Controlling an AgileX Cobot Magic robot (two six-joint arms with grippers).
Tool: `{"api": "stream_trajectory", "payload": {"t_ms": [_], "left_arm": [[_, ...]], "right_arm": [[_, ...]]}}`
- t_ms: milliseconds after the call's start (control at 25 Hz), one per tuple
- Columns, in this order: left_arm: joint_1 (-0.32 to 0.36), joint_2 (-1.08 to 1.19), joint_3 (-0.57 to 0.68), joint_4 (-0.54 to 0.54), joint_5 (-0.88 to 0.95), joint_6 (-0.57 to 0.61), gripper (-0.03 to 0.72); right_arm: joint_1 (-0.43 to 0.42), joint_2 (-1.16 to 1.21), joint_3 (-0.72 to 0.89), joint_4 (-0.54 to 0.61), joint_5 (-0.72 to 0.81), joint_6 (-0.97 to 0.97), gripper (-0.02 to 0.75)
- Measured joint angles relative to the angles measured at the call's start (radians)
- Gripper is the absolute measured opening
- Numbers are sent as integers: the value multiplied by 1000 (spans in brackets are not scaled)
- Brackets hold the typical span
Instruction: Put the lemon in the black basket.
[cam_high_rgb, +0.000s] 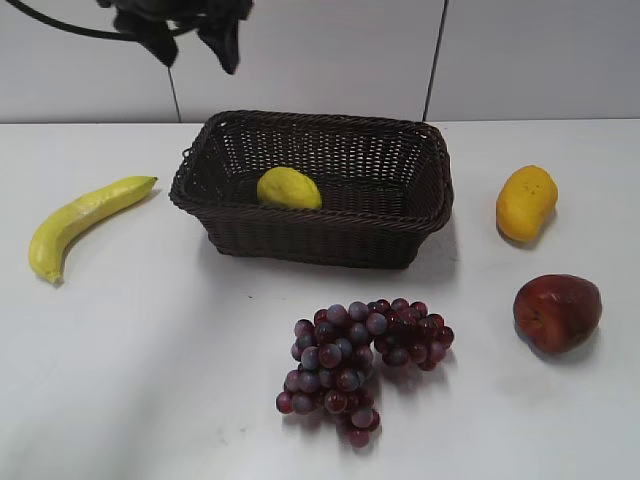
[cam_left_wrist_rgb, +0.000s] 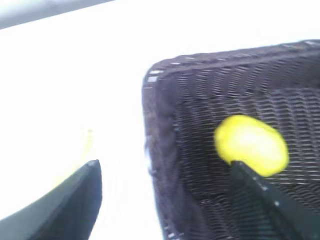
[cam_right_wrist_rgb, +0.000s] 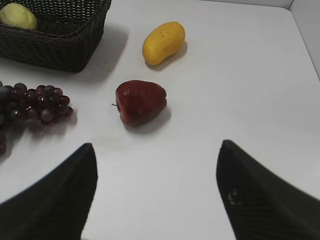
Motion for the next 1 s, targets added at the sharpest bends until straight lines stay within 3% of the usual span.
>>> {"api": "stream_trajectory", "payload": {"t_ms": [200, 680, 1000], "left_arm": [[82, -150, 187, 5, 3, -3, 585], [288, -651, 946, 57, 0, -5, 572], [315, -965, 1275, 92, -15, -5, 572]], "right_arm": [[0, 0, 0, 0, 0, 1, 561], [0, 0, 0, 0, 0, 0, 561], [0, 0, 0, 0, 0, 0, 561]]}}
